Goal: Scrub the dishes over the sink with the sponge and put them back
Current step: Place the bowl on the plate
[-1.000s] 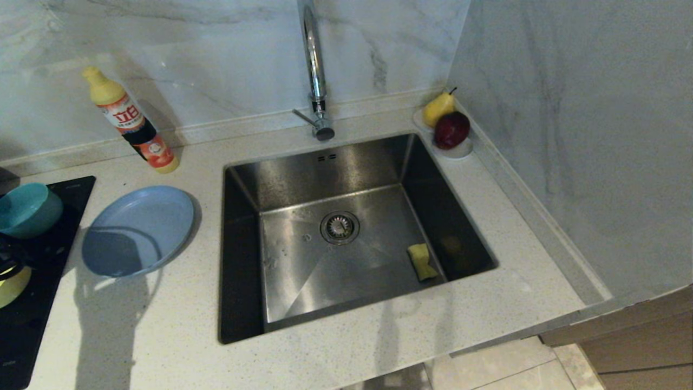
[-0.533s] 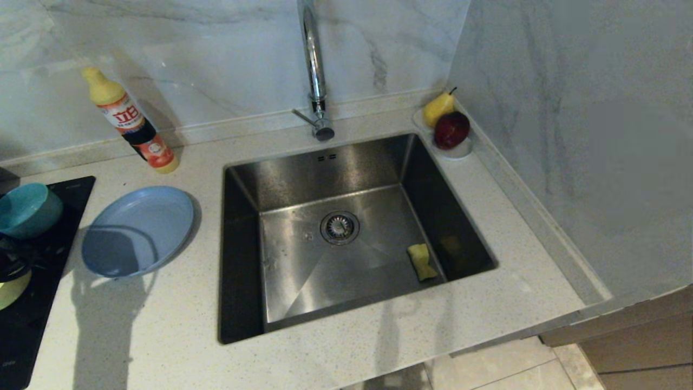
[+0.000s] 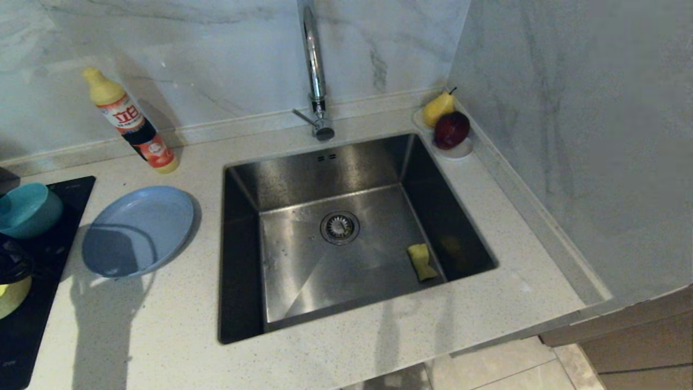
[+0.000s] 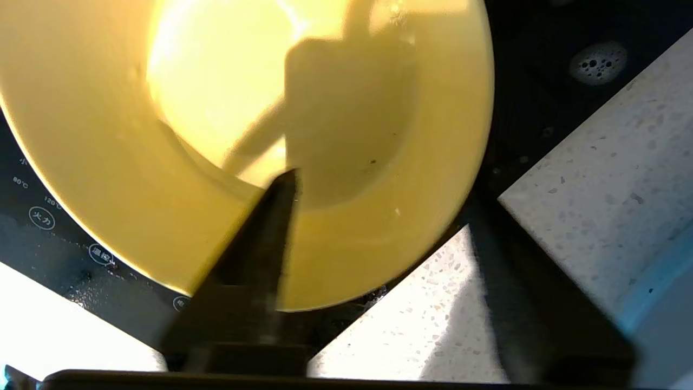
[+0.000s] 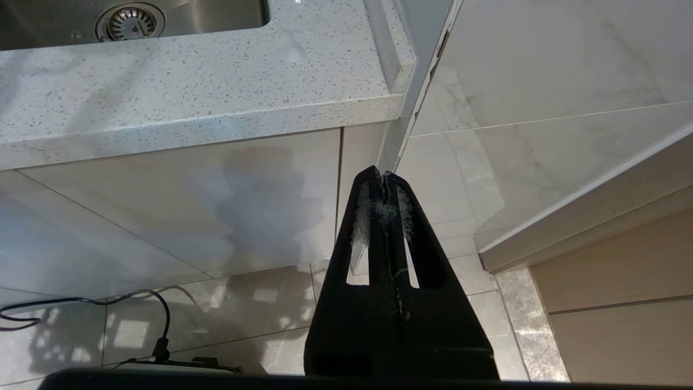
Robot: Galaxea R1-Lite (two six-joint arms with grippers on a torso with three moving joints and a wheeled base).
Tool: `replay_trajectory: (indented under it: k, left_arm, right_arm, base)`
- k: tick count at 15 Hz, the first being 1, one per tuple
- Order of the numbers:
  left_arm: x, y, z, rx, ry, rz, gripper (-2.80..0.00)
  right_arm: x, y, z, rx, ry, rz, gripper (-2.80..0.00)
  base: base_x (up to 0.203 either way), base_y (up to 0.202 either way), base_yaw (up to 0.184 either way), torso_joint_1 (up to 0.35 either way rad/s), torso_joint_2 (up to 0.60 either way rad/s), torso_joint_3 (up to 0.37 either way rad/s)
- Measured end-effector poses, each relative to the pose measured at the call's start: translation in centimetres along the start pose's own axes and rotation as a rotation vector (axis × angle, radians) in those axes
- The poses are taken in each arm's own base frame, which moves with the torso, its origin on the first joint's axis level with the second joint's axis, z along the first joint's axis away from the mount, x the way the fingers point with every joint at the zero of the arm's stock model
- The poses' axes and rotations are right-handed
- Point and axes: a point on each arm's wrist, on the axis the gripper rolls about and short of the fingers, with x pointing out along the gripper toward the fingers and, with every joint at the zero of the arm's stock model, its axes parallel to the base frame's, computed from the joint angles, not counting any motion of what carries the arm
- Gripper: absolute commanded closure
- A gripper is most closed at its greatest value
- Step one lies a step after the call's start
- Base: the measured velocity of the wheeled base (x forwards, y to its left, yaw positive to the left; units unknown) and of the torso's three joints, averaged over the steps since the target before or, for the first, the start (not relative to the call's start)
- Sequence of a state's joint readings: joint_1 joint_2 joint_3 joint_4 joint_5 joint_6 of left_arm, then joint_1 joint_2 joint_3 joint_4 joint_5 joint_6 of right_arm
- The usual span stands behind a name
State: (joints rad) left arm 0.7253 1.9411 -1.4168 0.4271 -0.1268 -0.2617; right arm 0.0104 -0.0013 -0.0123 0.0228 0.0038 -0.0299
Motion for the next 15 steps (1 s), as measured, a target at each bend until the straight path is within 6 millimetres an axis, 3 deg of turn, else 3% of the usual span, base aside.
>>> replay_trajectory:
  k: [4,9,11,15]
  left_arm:
    - [-0.1,0.0,-0.2,-0.002,0.015,-0.003,0.00]
    - [-1.6,0.0,-0.7,-0.015,0.044,-0.019,0.00]
    - [-3.1,-0.2,-0.7,-0.014,0.027,-0.024,0.00]
    - [-8.3,-1.4,-1.2,0.014,-0.028,-0.080,0.00]
  right_arm:
    - [0.0,0.0,0.0,0.000,0.000,0.000,0.00]
    - [0.0,0.0,0.0,0.000,0.000,0.000,0.00]
    - [0.0,0.0,0.0,0.000,0.001,0.000,0.00]
    - [0.0,0.0,0.0,0.000,0.001,0.000,0.00]
  base:
    - [0.000,0.000,0.000,0.000,0.00,0.000]
    - [0.000,0.000,0.000,0.000,0.00,0.000]
    - [0.000,0.000,0.000,0.000,0.00,0.000]
    - [0.000,0.000,0.000,0.000,0.00,0.000]
